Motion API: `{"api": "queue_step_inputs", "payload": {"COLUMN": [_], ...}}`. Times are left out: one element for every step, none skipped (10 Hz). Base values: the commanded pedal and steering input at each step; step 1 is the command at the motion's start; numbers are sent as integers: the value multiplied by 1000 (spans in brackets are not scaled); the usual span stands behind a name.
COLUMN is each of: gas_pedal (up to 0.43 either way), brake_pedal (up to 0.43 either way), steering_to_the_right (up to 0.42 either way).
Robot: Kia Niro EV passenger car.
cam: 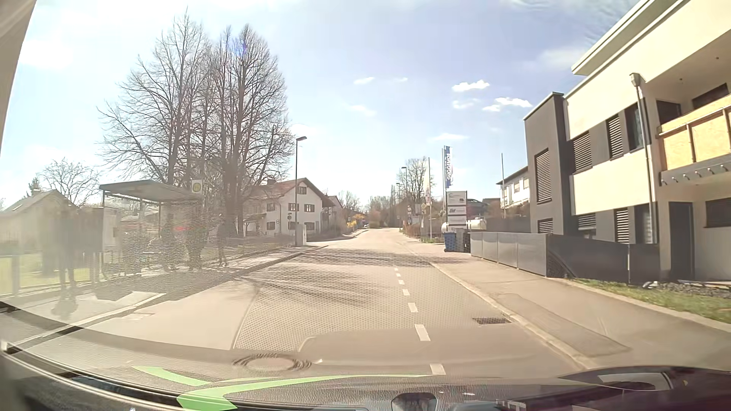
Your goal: Follow the waypoints while adhering to traffic rules and regulations
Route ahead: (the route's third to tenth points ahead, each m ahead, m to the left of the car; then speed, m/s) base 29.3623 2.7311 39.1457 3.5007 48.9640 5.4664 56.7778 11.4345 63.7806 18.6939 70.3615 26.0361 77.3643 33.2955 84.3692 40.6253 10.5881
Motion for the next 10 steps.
{"api": "queue_step_inputs", "payload": {"gas_pedal": [0,0,0,0,0,0,0,0,0,0], "brake_pedal": [0,0,0,0,0,0,0,0,0,0], "steering_to_the_right": [4,4,5,10,10,8,8,8,7,7]}}
